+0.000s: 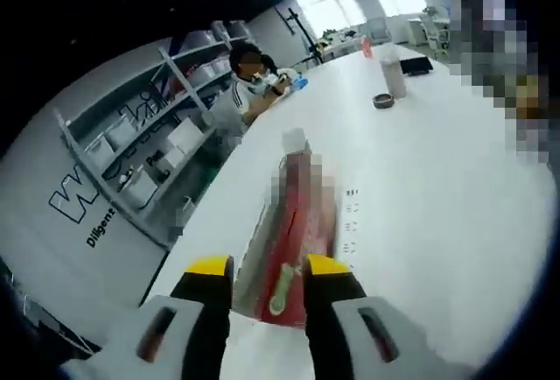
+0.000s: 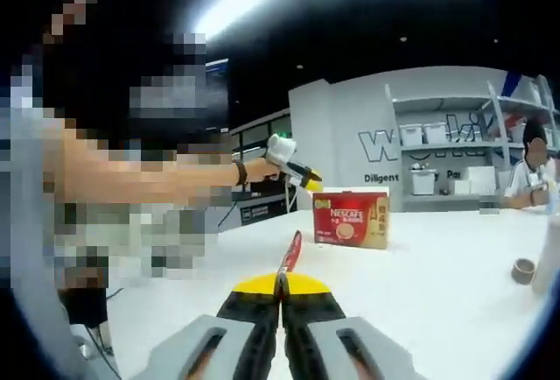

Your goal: Tear open the coffee pouch, take out the coffee, and pour the coffee from the pouch into the cup

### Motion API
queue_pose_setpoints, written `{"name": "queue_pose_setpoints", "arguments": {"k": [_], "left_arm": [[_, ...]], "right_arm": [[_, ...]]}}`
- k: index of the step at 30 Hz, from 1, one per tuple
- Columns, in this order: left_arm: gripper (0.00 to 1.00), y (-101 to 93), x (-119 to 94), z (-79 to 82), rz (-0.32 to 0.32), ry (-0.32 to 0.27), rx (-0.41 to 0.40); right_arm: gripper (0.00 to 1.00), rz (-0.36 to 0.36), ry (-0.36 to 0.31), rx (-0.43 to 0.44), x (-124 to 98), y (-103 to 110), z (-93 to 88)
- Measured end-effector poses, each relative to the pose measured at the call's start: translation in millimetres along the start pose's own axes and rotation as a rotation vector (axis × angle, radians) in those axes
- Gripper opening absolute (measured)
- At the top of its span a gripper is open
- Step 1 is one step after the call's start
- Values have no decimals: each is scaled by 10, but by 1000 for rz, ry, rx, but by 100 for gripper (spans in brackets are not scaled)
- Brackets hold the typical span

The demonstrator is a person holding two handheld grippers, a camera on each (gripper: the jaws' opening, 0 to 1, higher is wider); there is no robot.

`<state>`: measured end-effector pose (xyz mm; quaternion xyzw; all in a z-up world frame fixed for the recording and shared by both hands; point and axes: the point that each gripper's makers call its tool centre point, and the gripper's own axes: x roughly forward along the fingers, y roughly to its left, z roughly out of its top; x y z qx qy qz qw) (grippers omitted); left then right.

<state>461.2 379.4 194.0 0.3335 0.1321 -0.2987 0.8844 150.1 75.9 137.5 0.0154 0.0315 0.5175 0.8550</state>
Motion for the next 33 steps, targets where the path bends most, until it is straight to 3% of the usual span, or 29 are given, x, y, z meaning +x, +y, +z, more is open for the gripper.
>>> {"name": "queue_pose_setpoints", "arguments": {"k": [10,17,24,27,33], "left_arm": [[34,-1035,-928,408,37,-114,-17],[33,-1611,-1546,666,102,-153,-33],[32,-2232,-1917,644,133,-151,-80],[31,-2455,-2053,614,153,-153,-158],[27,-2913,-2289,573,206,-166,-225]], "right_arm": [[1,37,-31,-14,-27,142,85],[1,41,-72,-22,-105,239,205],[1,50,-108,-26,-176,409,292],[1,59,-117,-29,-197,513,316],[1,80,-128,-33,-242,677,268]]}}
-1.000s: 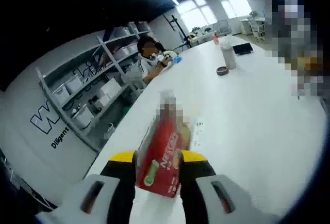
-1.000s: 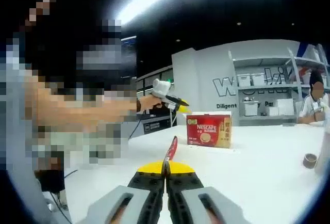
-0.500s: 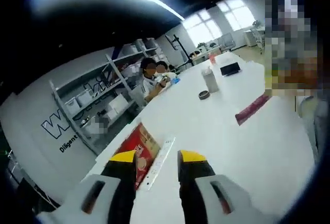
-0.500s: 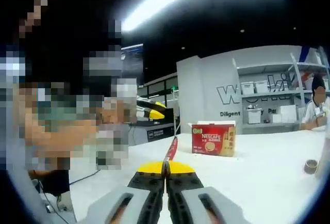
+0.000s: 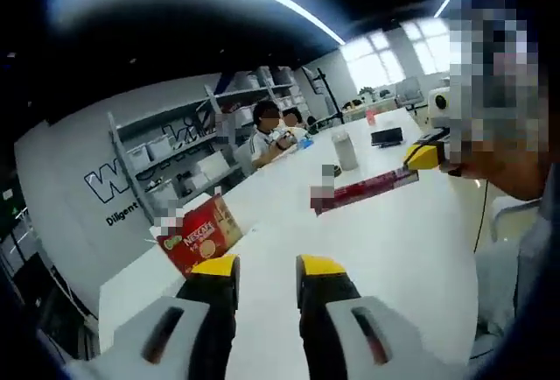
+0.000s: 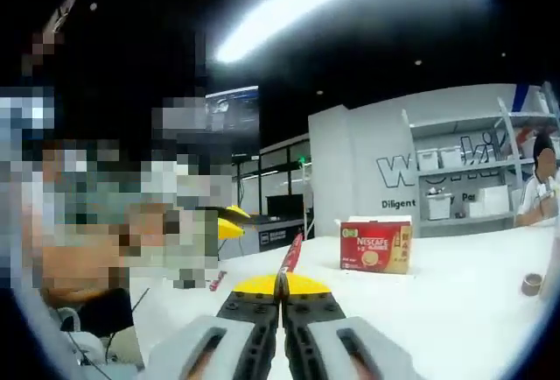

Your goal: Tear open the coffee pouch, take out the coffee, and pour the coffee from the pouch into the cup

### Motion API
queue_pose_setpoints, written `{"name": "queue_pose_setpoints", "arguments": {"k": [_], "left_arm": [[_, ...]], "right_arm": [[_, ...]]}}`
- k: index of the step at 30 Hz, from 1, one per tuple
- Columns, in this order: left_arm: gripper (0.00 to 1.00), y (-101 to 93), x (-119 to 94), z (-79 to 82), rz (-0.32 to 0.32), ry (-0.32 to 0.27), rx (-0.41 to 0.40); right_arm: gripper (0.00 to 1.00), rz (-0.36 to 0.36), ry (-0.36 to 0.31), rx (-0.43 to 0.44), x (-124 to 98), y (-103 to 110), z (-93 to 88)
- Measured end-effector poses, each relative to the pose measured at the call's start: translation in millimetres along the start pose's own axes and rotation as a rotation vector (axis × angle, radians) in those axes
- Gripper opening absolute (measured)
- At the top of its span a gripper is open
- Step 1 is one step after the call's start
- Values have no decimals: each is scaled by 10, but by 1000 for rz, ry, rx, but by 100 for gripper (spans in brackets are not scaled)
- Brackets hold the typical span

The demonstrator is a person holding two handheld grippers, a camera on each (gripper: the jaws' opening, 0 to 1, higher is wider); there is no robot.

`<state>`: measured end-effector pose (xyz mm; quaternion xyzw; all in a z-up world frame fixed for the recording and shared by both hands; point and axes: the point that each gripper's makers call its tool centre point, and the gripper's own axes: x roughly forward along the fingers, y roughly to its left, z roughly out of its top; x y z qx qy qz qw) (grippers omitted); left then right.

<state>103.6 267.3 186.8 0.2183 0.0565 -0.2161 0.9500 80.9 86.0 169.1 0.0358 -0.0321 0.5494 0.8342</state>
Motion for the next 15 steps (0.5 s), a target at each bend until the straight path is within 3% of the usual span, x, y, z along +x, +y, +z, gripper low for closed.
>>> {"name": "queue_pose_setpoints", "arguments": {"k": [4,9,15], "left_arm": [[28,-202,-185,-110,17,-26,-95],[28,-376,-362,-241,39,2,-98],[28,-578,-505,-257,42,-18,-136]], "right_arm": [[1,19,1,-1,-29,109,-28],[1,38,8,-12,-50,199,-37],[1,47,-3,-19,-54,295,-9]]}}
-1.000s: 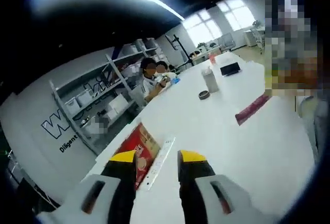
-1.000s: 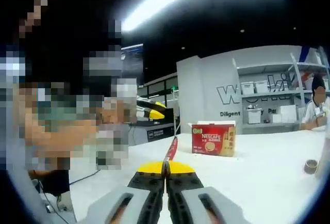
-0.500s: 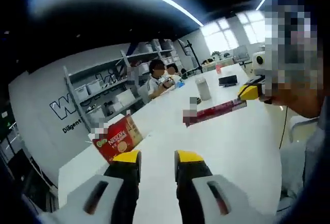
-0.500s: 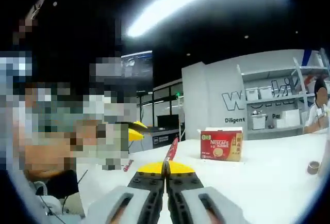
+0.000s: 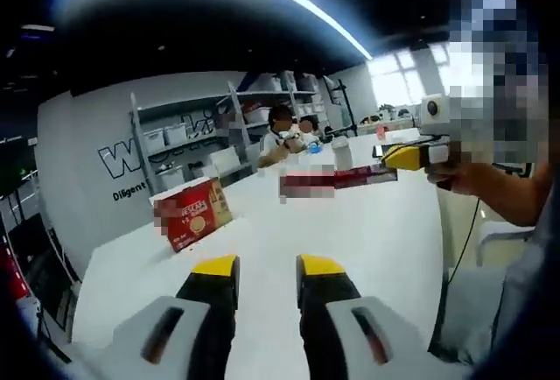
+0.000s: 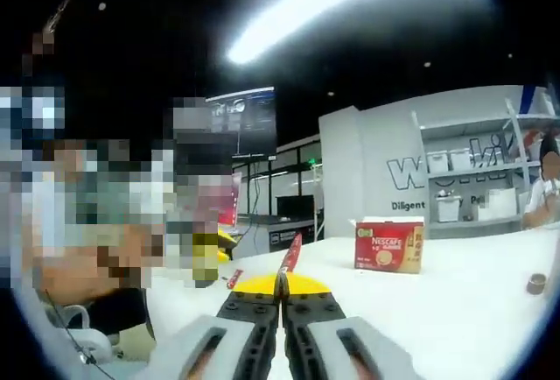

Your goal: Tear open the coffee pouch, take out the coffee, and pour the coffee from the pouch into the cup

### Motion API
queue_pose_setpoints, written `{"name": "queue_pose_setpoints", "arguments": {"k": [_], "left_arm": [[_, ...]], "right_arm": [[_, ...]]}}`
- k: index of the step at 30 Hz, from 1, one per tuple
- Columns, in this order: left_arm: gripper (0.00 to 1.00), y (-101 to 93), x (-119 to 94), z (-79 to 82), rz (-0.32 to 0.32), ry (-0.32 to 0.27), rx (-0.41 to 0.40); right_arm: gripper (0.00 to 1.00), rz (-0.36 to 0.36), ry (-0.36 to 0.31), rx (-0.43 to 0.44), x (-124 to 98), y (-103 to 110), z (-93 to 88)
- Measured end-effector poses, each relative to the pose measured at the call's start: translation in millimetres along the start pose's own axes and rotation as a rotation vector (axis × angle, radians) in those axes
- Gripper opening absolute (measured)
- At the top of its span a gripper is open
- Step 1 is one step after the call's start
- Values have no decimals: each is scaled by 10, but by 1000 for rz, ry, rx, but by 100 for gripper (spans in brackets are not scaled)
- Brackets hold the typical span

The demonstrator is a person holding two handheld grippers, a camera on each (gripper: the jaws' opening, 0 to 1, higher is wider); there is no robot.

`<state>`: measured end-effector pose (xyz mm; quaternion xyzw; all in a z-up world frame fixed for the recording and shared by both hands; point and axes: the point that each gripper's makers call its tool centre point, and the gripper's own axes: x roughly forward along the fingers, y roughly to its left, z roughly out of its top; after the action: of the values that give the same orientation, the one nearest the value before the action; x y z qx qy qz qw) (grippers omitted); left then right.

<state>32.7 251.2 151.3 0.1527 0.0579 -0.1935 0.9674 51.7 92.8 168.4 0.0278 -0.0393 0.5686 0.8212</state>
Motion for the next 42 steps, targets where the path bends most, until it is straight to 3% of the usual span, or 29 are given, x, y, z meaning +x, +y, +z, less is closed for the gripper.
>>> {"name": "queue_pose_setpoints", "arguments": {"k": [8,19,25,33,37,38,42], "left_arm": [[29,-344,-89,-93,-32,-18,-63],[32,-752,-178,-256,-116,-16,-64],[32,-946,-214,-346,-188,-31,-127],[32,-1203,-265,-115,-301,-154,-224],[31,-1272,-386,106,-350,-253,-300],[31,-1260,-406,105,-340,-255,-298],[31,-1084,-427,-198,-161,-112,-70]], "right_arm": [[1,10,-2,-4,-67,161,-19],[1,35,8,-4,-328,365,-157],[1,187,-61,3,-506,533,-182],[1,328,-117,-4,-646,796,-73],[1,366,-121,-6,-700,906,-59],[1,370,-115,-14,-711,926,-69],[1,369,-66,-53,-739,956,-146]]}}
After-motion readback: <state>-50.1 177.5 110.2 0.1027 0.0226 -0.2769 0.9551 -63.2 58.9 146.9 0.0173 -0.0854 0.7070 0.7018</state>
